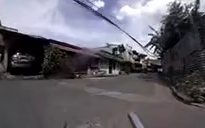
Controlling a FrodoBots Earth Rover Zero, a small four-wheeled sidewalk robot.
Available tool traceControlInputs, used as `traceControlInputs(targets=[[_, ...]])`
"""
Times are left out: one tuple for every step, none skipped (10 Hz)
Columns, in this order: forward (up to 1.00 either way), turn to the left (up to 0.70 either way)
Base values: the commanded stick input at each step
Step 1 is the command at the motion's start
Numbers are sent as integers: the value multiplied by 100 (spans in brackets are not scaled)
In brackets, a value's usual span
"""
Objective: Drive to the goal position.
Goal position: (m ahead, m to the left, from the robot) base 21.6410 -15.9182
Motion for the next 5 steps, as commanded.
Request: traceControlInputs(targets=[[85,-32],[85,-33],[85,-33],[85,-33],[85,-33]])
